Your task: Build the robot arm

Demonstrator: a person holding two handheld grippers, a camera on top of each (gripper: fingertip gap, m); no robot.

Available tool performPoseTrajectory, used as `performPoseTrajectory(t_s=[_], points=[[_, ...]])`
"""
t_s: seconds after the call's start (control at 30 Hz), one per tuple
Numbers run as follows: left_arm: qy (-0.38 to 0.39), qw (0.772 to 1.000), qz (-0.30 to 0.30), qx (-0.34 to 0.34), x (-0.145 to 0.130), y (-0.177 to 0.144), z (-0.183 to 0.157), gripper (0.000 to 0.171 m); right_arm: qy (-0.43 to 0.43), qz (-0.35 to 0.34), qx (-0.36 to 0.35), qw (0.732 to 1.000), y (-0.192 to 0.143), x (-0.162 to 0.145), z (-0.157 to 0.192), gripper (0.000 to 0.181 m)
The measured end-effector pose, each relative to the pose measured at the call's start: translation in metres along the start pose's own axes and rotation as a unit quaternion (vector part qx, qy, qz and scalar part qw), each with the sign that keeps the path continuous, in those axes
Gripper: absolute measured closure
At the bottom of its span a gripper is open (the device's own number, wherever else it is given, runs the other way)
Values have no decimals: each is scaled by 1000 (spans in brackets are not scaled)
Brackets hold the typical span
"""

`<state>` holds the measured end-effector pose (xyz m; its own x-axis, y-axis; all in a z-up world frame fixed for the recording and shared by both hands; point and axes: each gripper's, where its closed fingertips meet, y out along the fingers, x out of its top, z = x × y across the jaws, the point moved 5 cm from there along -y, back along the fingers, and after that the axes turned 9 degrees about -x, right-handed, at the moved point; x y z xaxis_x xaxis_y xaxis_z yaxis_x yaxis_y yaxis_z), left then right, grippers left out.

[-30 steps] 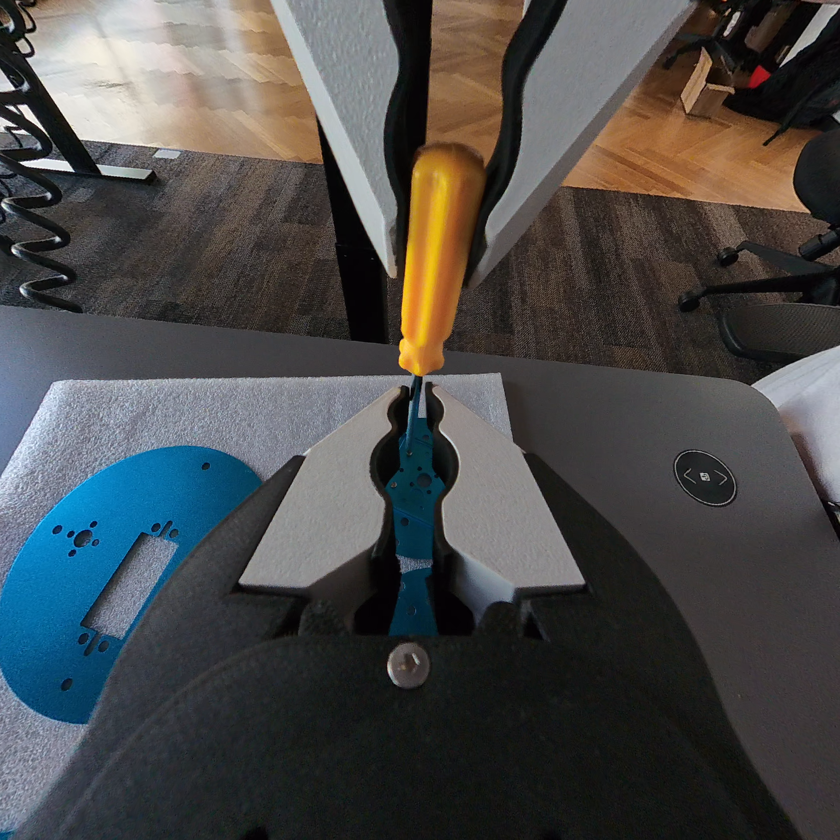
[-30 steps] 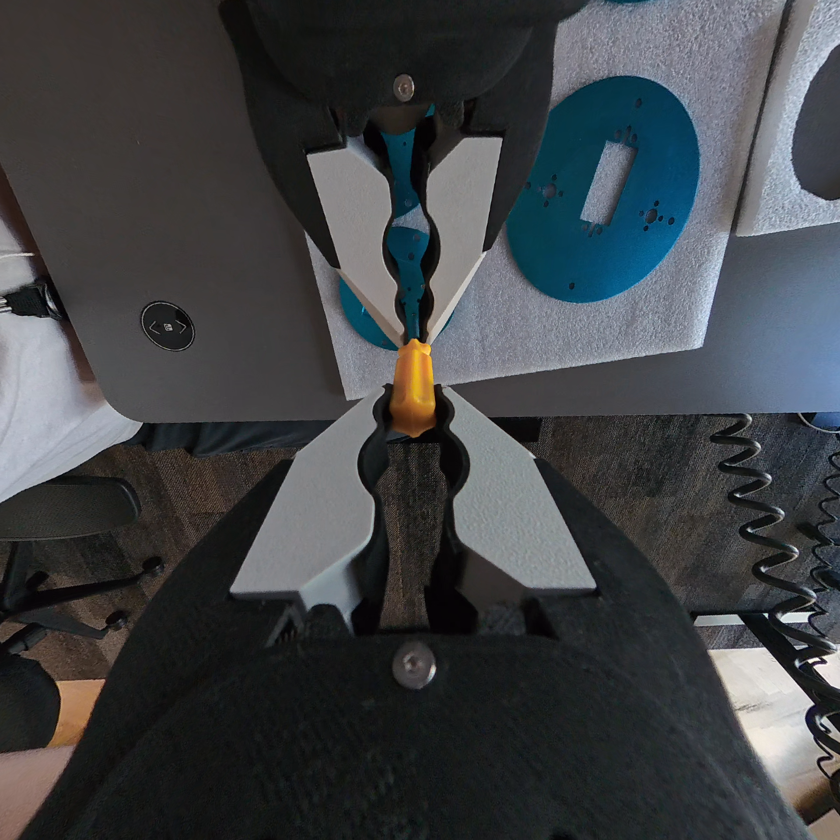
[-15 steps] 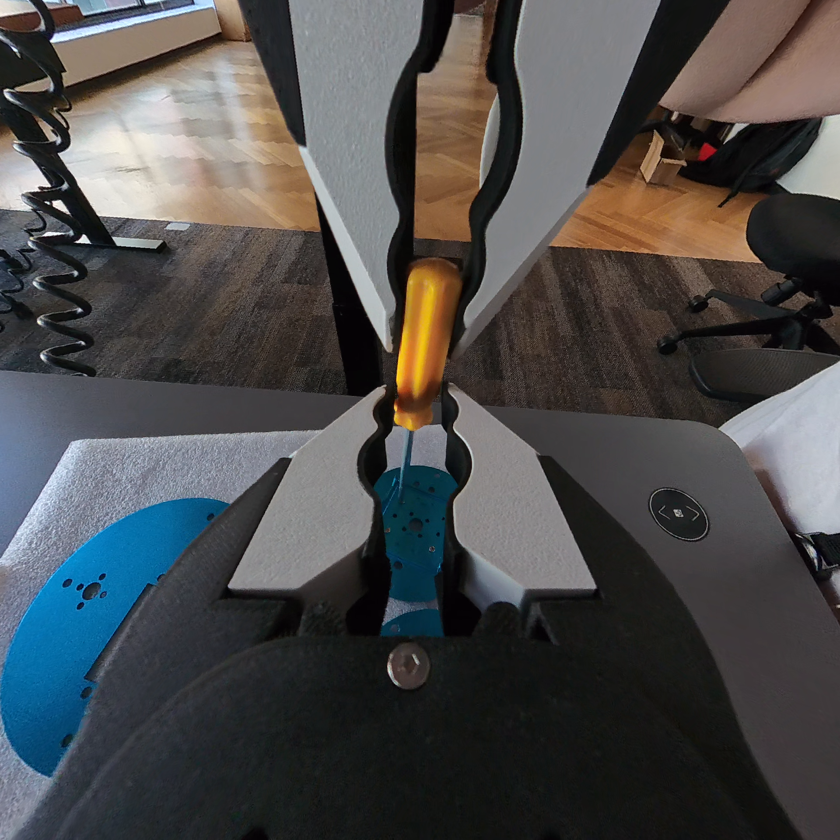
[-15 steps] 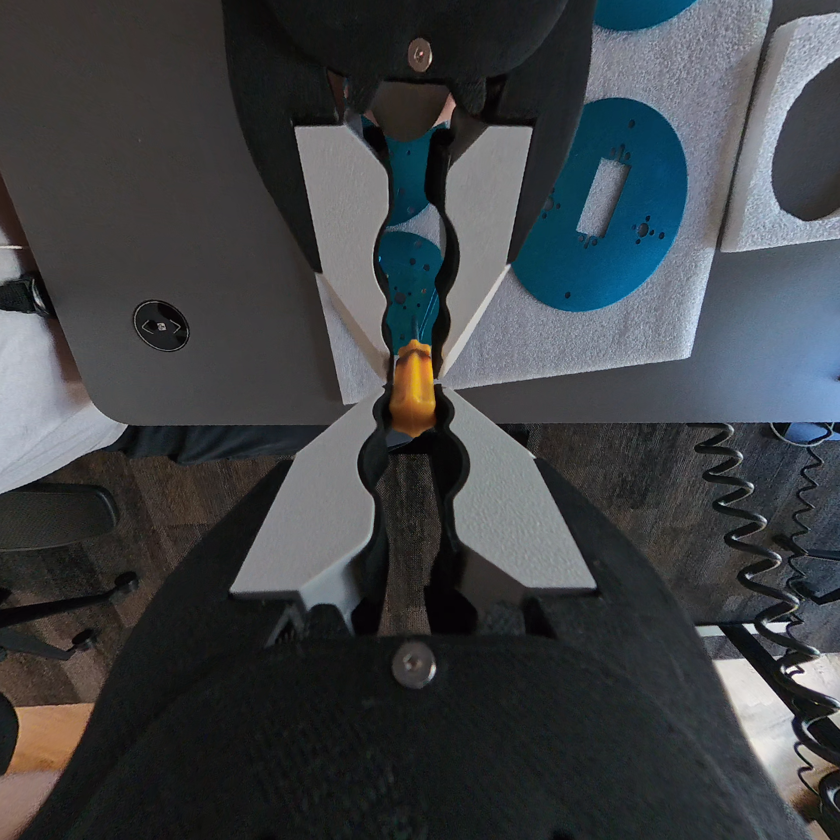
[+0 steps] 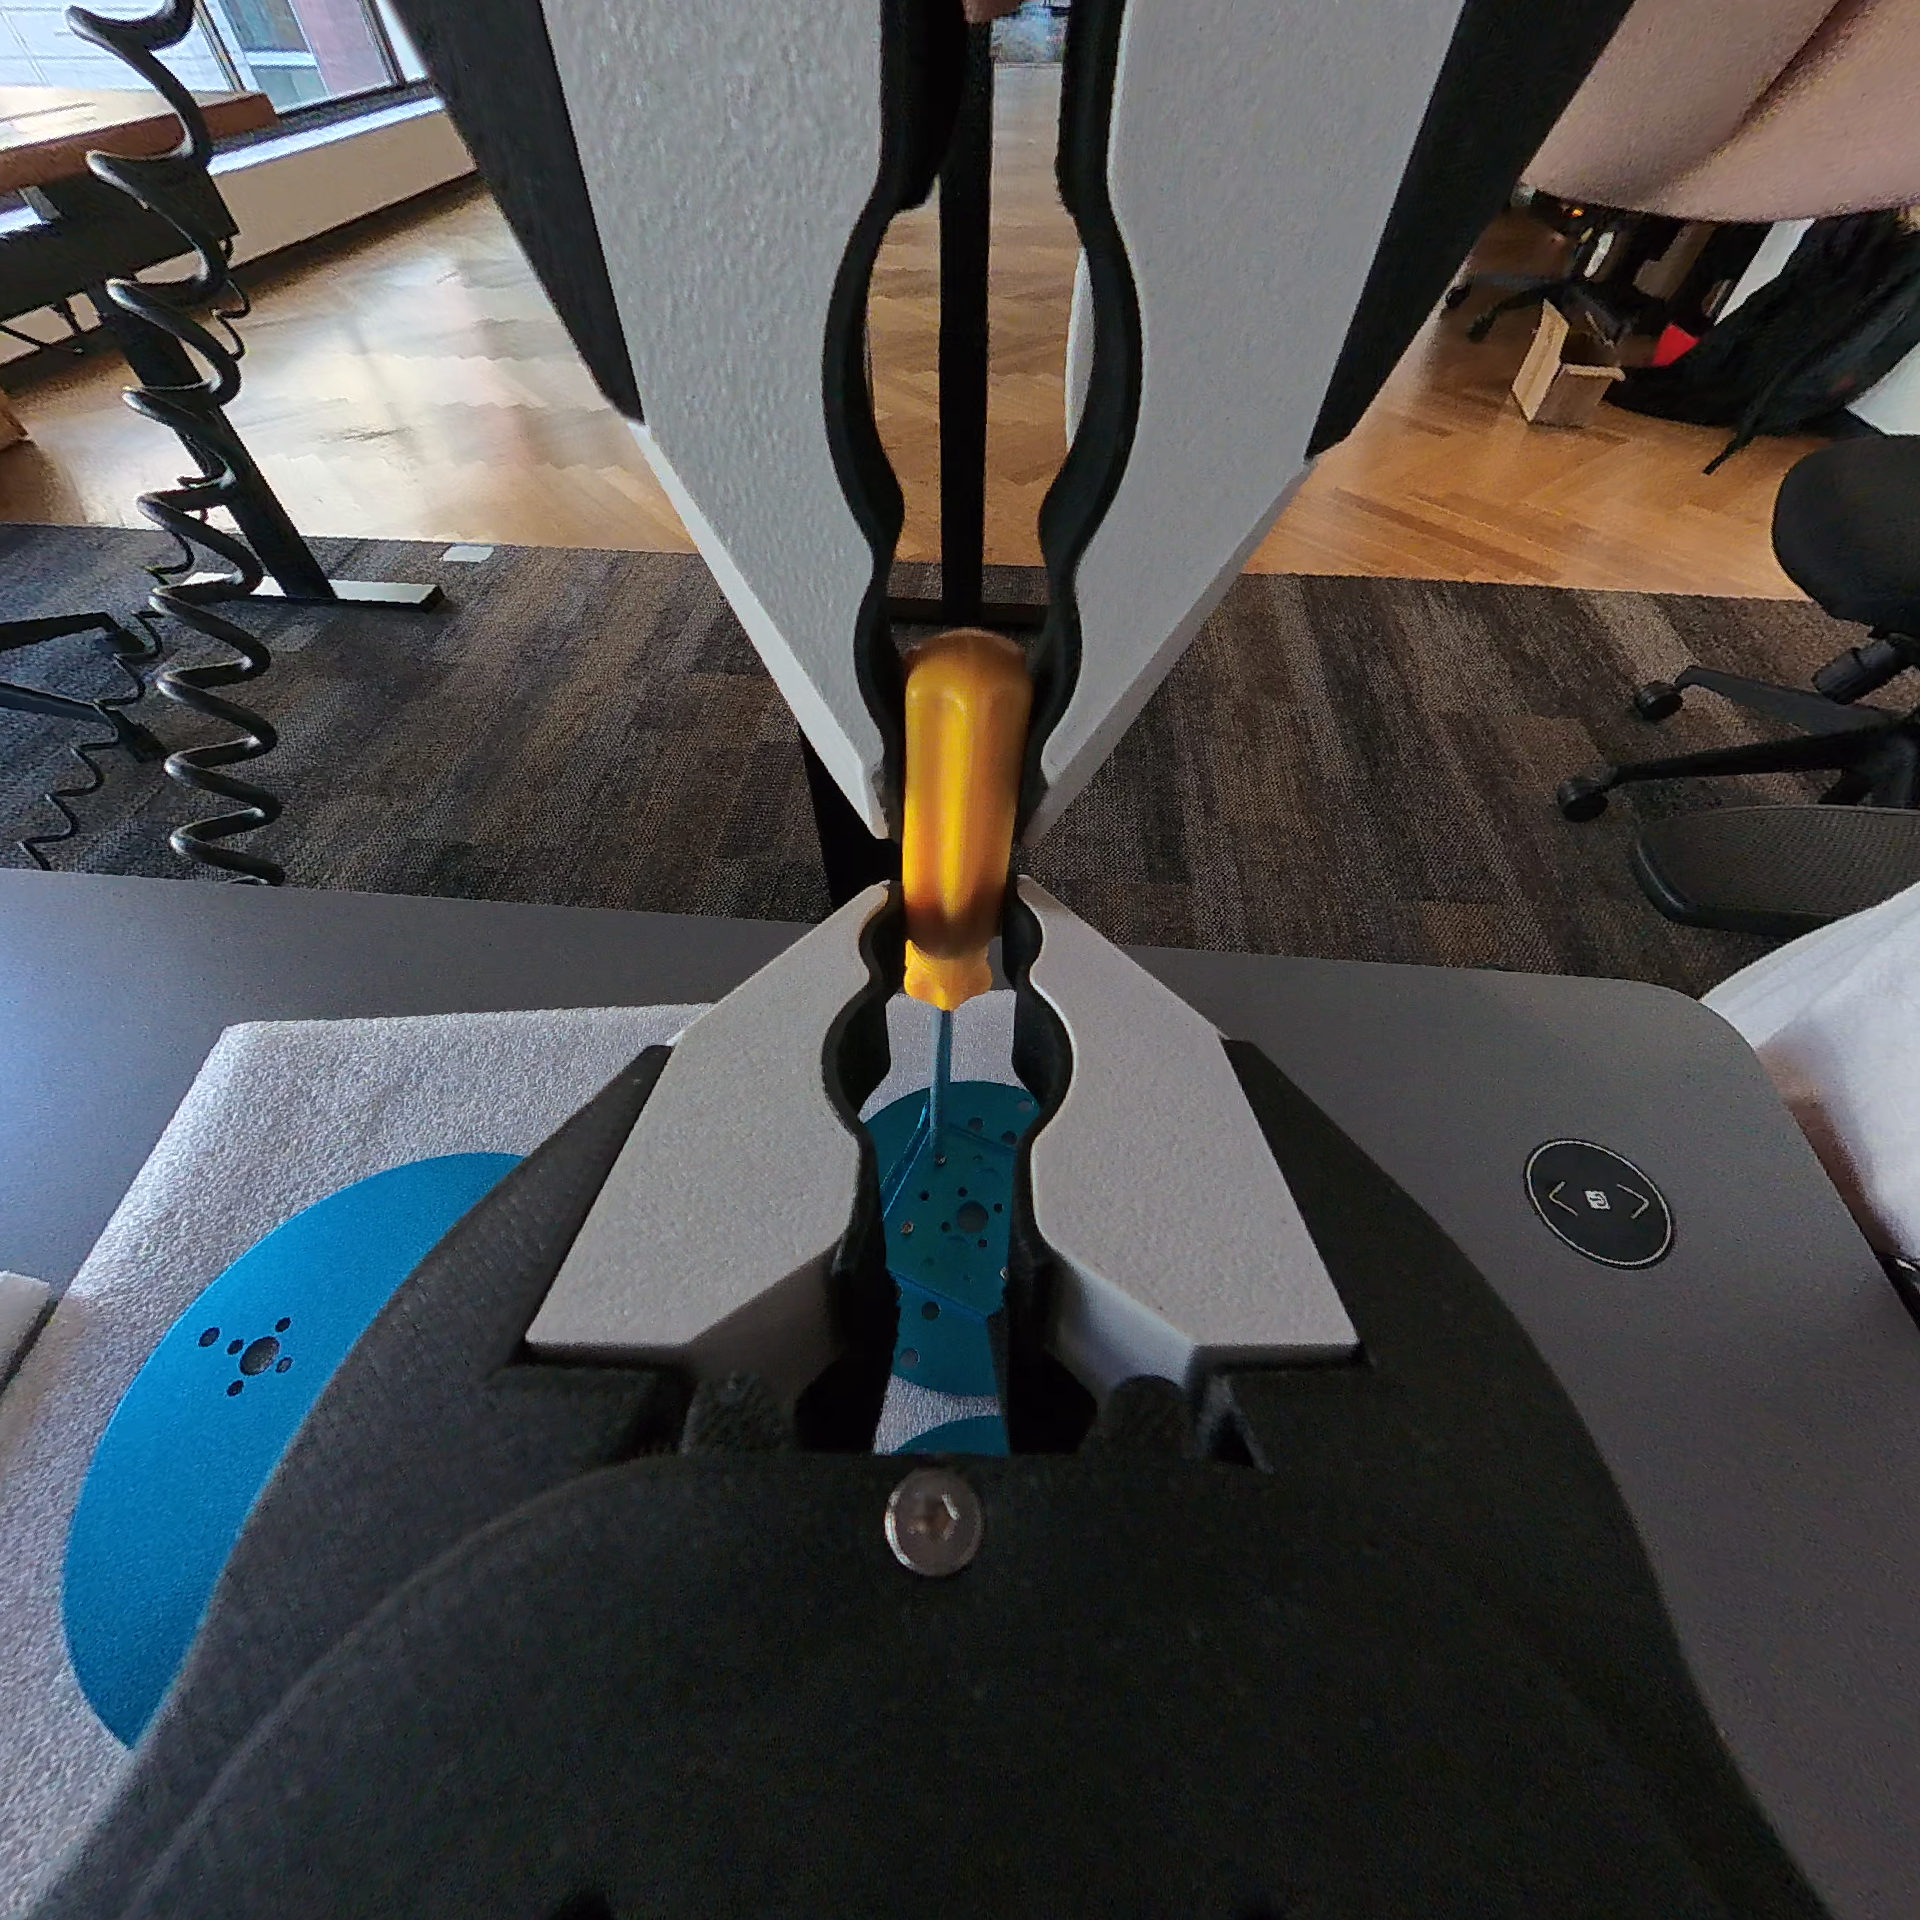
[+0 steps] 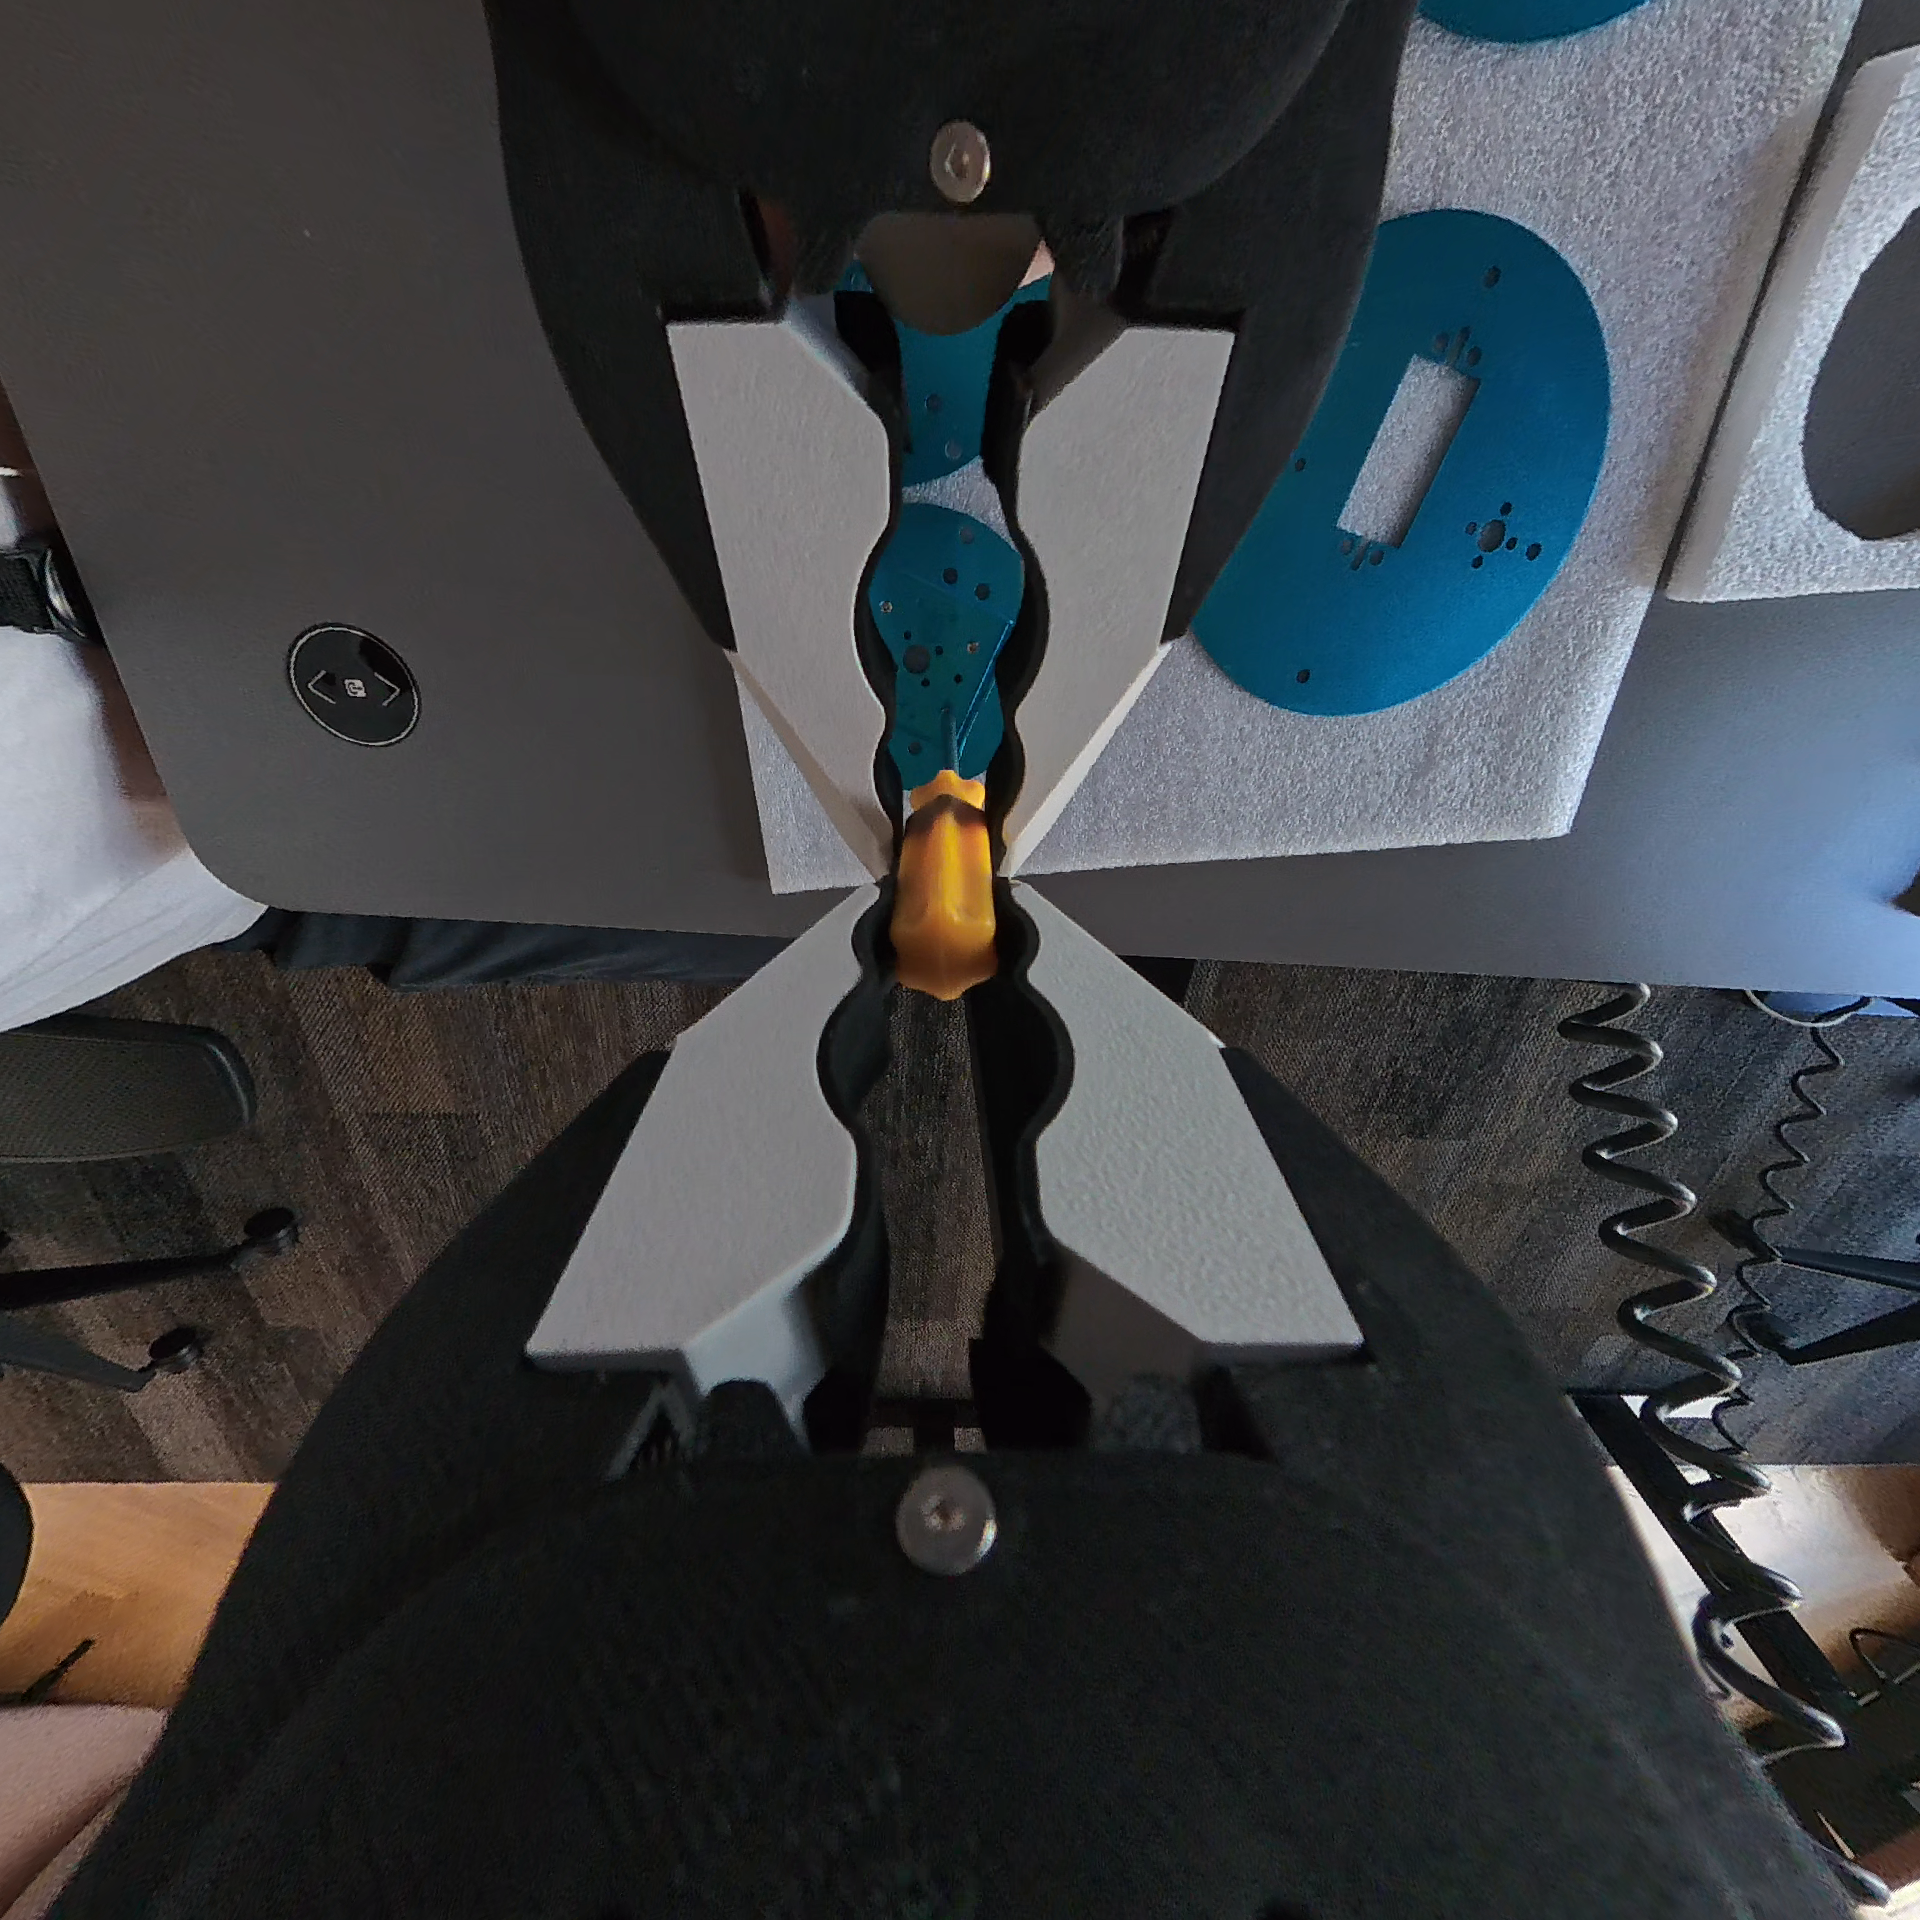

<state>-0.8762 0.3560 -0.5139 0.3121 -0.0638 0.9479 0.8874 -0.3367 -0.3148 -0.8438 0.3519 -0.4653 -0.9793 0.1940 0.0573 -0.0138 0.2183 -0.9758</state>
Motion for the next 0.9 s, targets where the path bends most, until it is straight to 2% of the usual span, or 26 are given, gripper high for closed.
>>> performPoseTrajectory(t_s=[0.43,0.9], points=[[2,1000,1,2,-1,1,0,156,22,-24,4,999,0,-3,0,165],[3,1000,-1,4,-2,0,-1,156,-10,3,-3,1000,1,1,1,164]])
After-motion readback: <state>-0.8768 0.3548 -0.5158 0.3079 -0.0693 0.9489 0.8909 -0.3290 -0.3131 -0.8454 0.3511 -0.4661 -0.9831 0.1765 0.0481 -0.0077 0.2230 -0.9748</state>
